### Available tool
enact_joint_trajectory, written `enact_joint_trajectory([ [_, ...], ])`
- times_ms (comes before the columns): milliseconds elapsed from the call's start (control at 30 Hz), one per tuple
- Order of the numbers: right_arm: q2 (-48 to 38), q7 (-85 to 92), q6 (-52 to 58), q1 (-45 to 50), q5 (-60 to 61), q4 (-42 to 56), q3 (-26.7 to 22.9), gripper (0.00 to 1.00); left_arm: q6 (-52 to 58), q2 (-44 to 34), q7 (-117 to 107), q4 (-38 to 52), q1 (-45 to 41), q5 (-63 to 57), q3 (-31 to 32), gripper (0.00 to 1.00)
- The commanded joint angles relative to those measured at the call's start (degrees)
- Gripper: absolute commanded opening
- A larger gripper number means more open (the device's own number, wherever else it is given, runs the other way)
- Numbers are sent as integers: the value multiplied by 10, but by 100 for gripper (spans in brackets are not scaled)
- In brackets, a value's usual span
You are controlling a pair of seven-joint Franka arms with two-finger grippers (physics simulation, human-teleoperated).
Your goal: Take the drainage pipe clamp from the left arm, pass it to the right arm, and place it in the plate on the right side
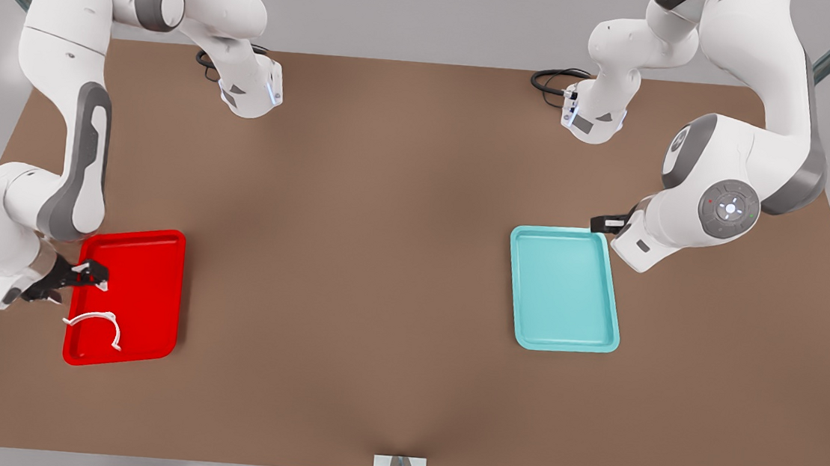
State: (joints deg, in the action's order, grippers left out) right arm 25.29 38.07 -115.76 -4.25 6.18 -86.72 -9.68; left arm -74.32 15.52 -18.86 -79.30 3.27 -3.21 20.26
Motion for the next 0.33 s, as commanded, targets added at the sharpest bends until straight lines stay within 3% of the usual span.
enact_joint_trajectory([
  [0, -50, -72, 254, 13, -62, 23, 1, 100, 1, -1, 80, 0, 1, 0, 0, 100],
  [67, -142, -170, 332, 38, -95, 21, 5, 100, 1, -1, 80, 0, 1, 0, 0, 100],
  [133, -181, -180, 339, 39, -93, 15, 4, 100, 1, -1, 80, 0, 1, 0, 0, 100],
  [300, -186, -179, 340, 51, -100, 20, 5, 100, 1, -1, 81, 0, 0, 0, 0, 100],
])
